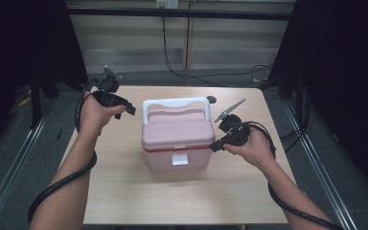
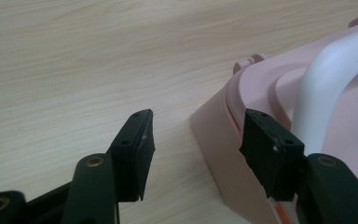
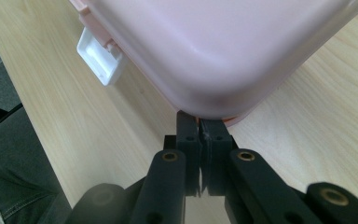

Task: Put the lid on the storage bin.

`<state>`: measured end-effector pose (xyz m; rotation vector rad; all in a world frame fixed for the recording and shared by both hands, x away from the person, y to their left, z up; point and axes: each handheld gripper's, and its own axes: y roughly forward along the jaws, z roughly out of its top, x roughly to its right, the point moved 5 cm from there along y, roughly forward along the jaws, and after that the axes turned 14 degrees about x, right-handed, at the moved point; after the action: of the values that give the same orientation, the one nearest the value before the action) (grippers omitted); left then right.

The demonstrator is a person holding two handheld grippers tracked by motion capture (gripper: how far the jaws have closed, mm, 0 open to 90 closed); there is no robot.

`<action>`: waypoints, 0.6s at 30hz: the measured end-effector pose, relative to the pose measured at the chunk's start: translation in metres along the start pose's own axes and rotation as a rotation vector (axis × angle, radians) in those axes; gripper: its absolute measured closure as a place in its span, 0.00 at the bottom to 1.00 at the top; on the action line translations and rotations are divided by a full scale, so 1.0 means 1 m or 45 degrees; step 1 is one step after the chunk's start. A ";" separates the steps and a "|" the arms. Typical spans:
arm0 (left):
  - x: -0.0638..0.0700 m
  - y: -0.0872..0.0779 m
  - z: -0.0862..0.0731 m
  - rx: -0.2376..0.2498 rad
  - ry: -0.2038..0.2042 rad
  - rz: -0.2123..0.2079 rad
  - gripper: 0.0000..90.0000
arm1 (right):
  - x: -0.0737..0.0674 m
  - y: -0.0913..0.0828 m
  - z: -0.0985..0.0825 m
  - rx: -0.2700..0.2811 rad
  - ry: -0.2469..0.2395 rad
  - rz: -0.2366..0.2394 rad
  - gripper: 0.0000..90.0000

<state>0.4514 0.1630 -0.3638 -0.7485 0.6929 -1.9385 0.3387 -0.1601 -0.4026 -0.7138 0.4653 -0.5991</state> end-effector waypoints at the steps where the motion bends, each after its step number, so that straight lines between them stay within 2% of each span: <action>1: -0.001 0.000 -0.001 0.001 0.003 0.005 0.48 | 0.000 0.000 0.000 0.000 -0.001 -0.001 0.97; 18: -0.007 0.004 -0.014 -0.009 0.004 0.010 0.44 | 0.001 0.001 -0.006 -0.016 0.004 -0.002 0.93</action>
<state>0.4467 0.1700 -0.3774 -0.7464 0.7037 -1.9314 0.3359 -0.1632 -0.4074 -0.7252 0.4717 -0.5993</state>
